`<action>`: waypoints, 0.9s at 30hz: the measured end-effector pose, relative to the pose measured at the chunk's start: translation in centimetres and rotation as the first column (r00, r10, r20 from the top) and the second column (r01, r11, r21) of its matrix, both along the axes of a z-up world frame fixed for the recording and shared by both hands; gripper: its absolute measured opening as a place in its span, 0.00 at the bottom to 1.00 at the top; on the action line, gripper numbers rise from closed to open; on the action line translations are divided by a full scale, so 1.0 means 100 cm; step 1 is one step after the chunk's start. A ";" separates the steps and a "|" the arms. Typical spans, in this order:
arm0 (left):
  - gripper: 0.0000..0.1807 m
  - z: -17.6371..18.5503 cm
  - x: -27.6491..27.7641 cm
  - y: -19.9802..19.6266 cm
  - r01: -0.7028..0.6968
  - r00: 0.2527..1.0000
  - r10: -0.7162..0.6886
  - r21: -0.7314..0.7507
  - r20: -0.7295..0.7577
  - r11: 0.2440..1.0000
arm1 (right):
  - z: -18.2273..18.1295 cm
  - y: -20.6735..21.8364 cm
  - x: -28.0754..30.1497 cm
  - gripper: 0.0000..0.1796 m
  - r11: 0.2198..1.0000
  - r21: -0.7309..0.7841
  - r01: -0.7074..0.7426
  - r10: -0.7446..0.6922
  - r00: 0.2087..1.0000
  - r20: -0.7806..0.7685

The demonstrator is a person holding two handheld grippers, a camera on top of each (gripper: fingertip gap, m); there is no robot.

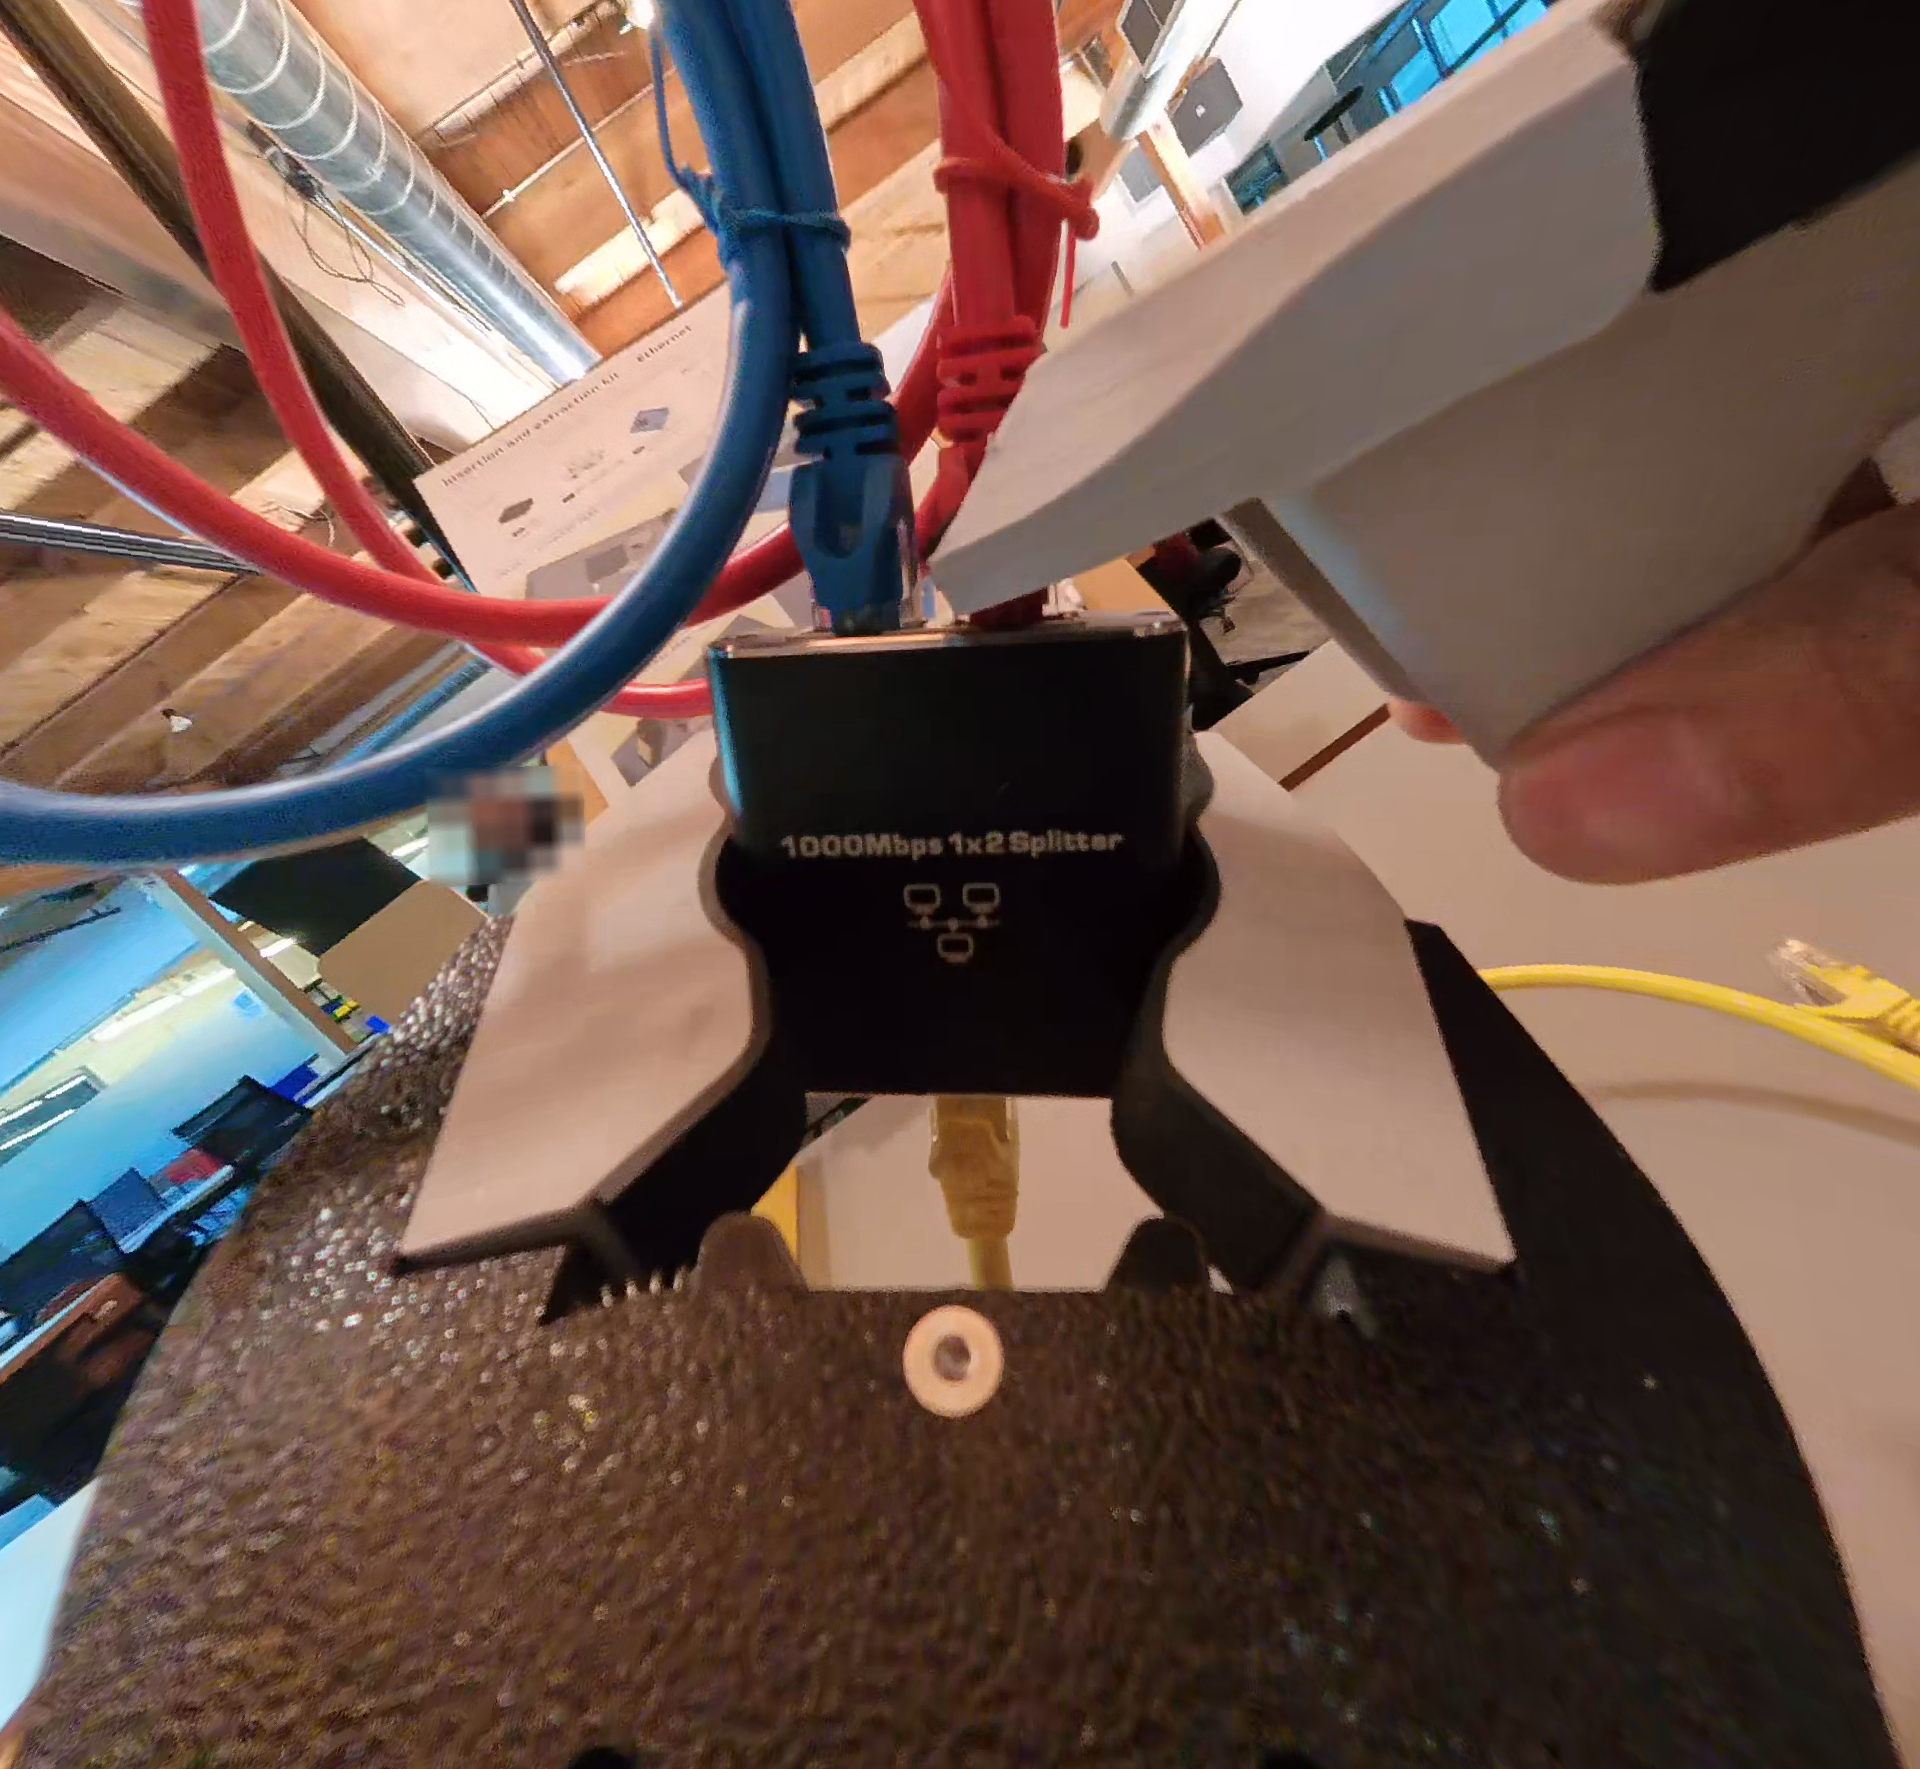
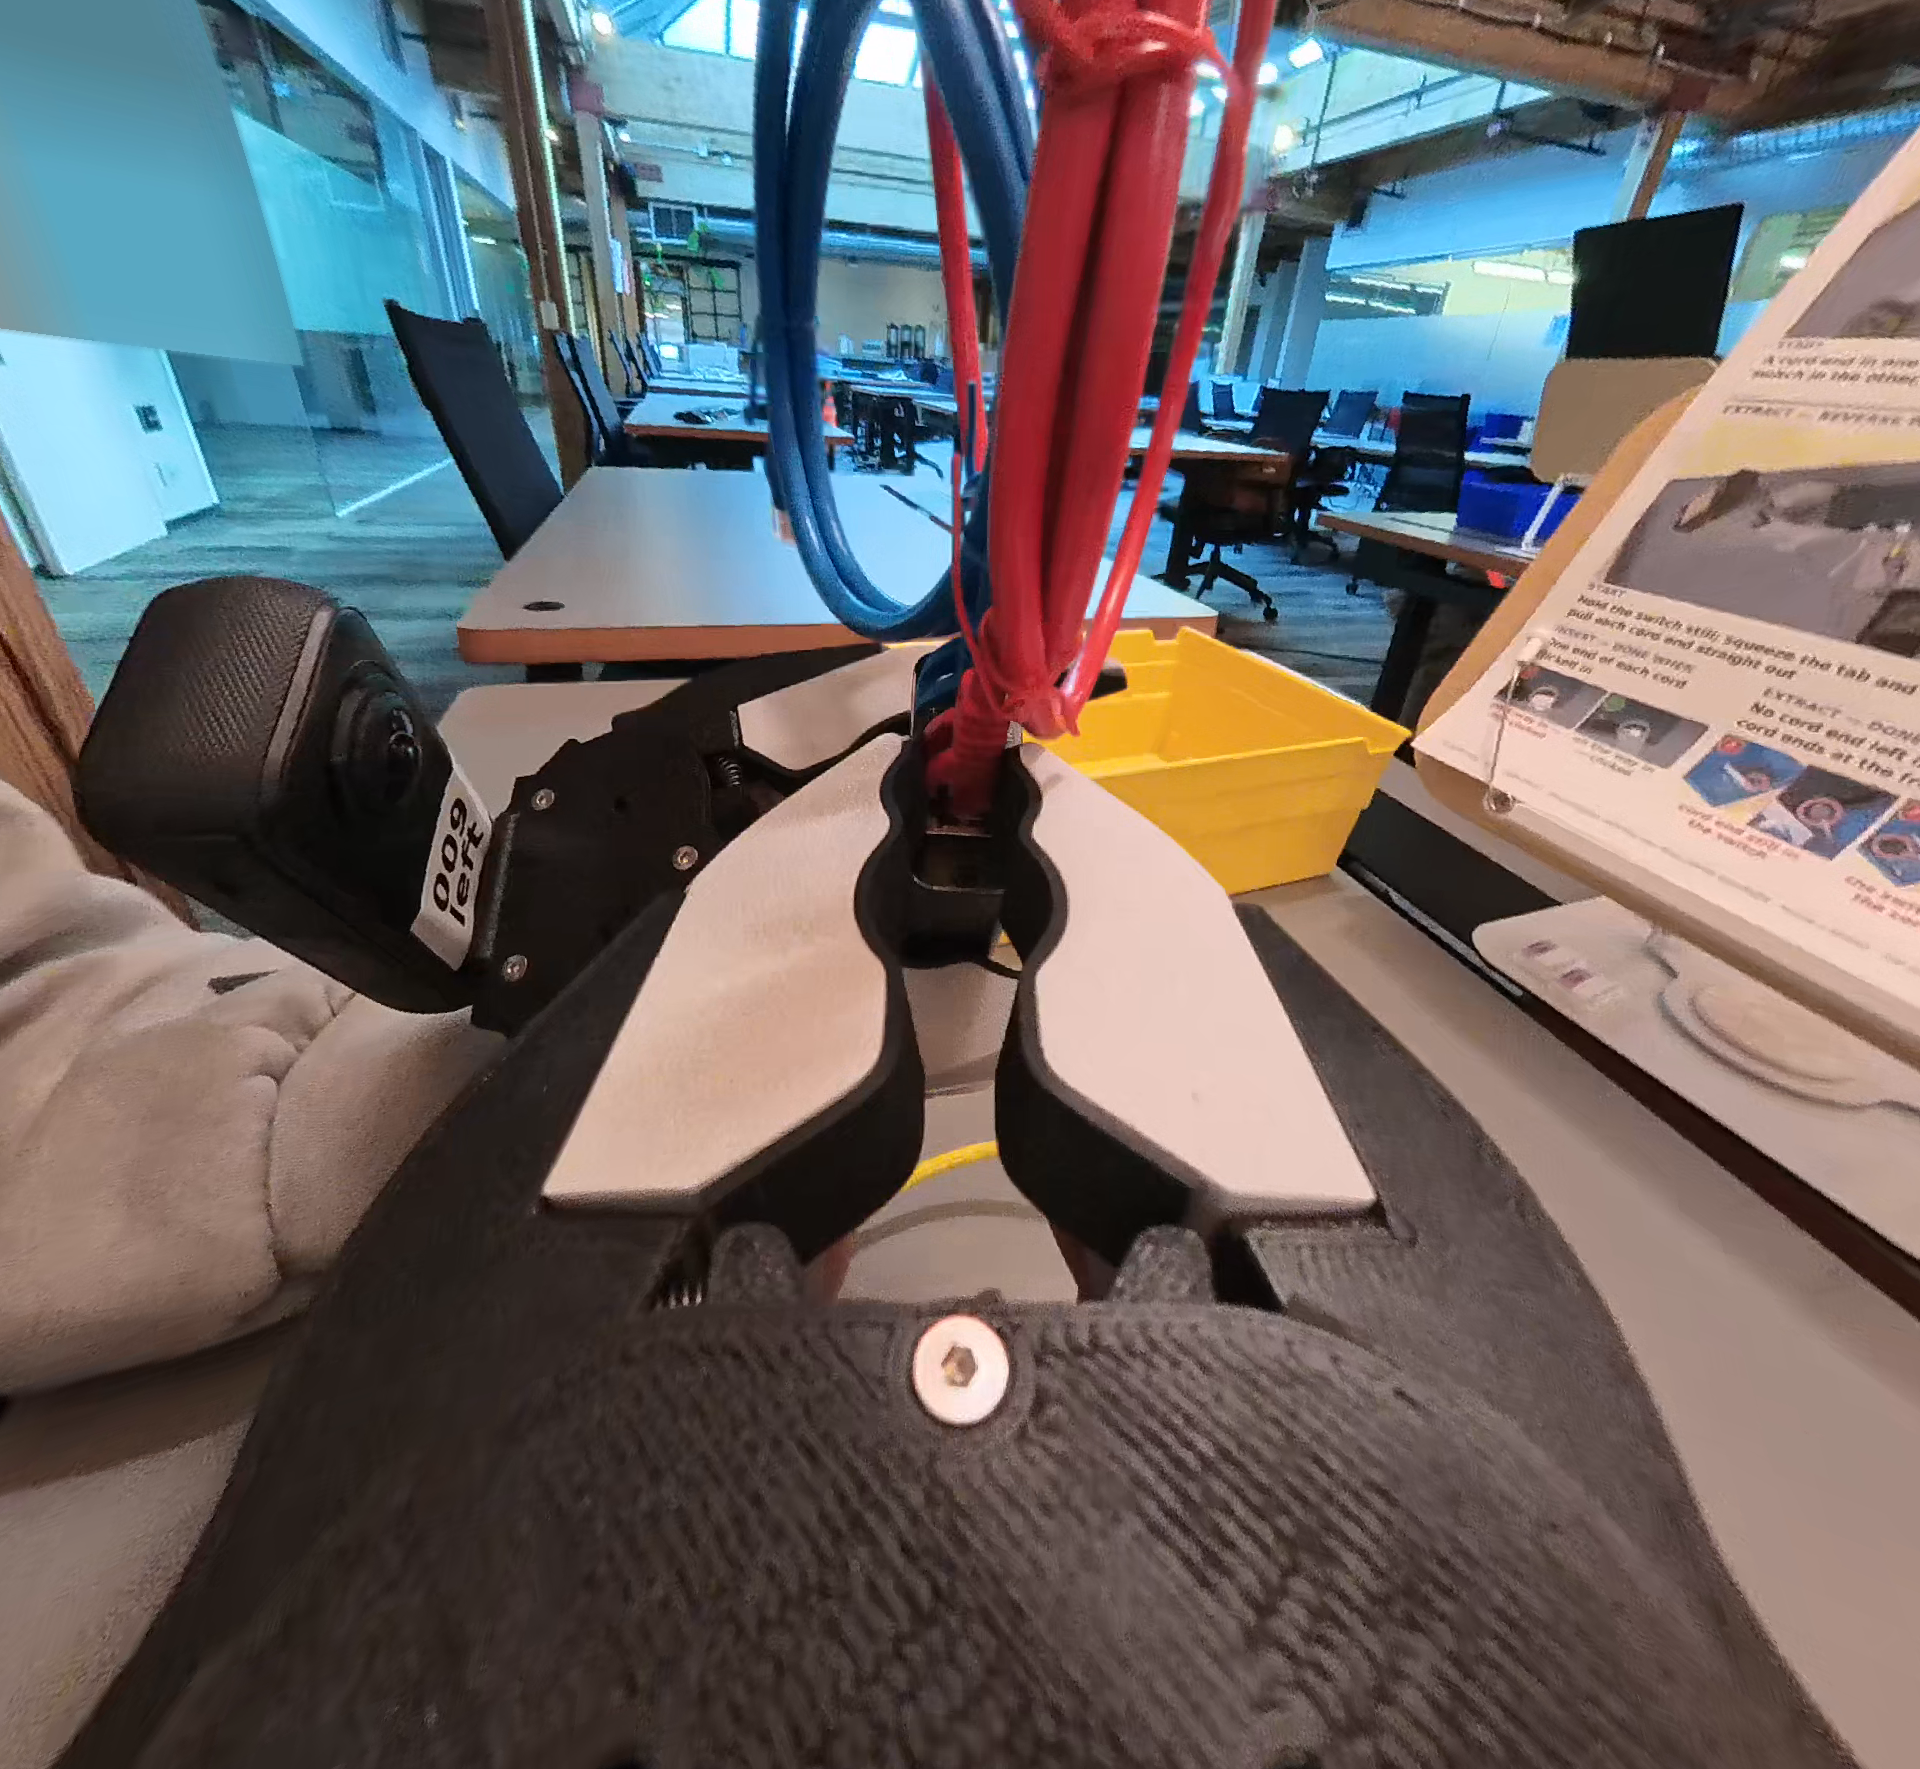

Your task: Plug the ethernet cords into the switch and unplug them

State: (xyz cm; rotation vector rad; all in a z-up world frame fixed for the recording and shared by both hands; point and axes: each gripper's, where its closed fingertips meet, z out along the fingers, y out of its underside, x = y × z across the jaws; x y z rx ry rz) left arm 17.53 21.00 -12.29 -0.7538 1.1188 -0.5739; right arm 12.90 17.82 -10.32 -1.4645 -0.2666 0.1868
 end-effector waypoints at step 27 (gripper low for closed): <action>0.43 0.006 -0.002 -0.014 0.185 0.979 -0.166 -0.169 0.120 0.968 | 0.004 -0.001 -0.014 0.08 0.984 -0.024 0.178 -0.158 0.919 0.361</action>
